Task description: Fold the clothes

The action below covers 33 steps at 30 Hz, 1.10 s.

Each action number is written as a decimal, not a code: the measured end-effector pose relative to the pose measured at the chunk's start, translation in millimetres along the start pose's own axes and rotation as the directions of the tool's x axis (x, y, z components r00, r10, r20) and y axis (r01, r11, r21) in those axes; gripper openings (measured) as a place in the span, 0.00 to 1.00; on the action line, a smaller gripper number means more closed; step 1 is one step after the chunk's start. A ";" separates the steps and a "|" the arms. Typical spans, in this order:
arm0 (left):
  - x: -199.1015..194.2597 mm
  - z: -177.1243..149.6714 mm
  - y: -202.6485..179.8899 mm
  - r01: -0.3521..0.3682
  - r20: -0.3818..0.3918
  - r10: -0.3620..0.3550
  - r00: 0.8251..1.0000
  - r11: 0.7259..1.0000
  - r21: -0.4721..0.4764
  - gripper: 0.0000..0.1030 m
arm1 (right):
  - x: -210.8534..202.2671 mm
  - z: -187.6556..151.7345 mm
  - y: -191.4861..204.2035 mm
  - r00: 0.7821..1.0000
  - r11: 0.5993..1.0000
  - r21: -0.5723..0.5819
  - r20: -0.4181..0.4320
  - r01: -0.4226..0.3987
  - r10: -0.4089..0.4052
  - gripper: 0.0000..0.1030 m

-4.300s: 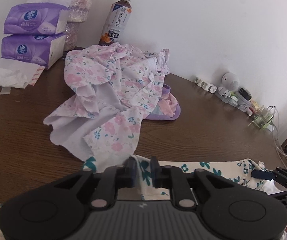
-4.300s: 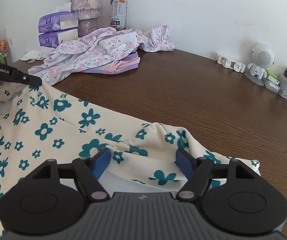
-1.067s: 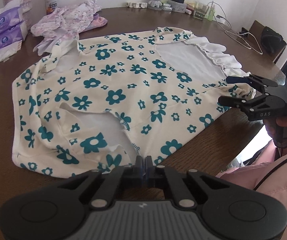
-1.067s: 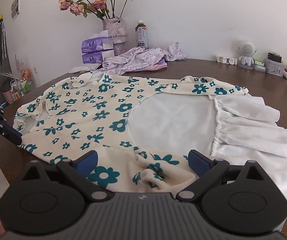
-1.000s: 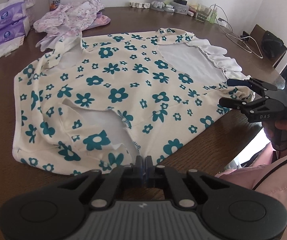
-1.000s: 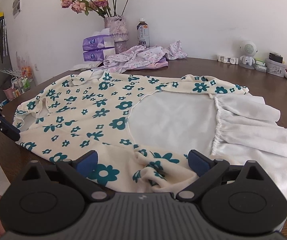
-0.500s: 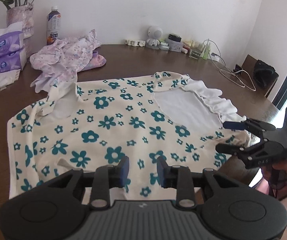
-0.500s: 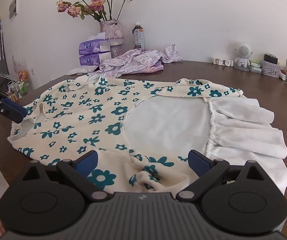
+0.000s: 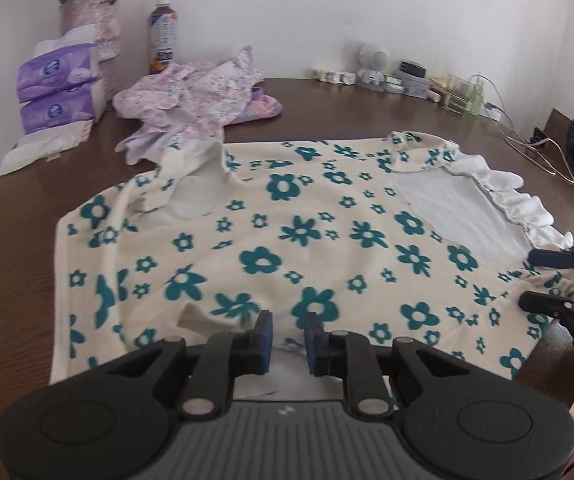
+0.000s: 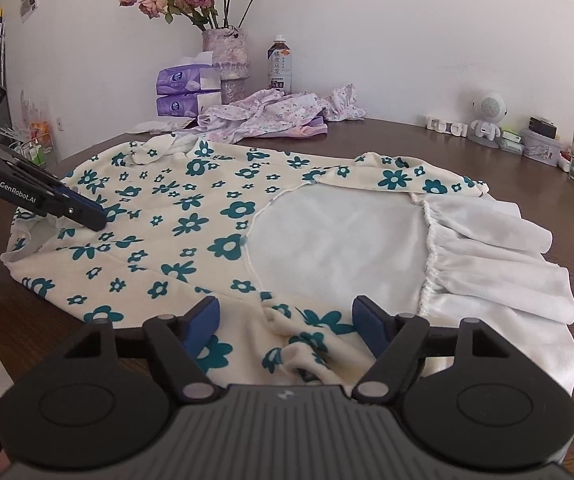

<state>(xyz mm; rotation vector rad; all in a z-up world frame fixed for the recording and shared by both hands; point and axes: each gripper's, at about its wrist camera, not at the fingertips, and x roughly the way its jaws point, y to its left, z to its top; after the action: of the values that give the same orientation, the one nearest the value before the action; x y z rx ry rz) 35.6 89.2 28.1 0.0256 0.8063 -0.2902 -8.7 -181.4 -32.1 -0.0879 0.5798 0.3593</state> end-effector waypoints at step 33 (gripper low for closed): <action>7.5 3.1 -24.5 0.002 0.179 0.021 0.984 0.992 -0.125 0.83 | 1.3 -0.6 1.7 1.000 1.000 -0.008 0.007 -0.003 0.003 0.83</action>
<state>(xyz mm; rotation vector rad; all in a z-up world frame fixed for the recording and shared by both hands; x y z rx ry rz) 36.3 63.3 27.1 -0.1127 0.6434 -0.2290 -8.5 -179.4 -33.3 -0.0930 0.5720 0.3649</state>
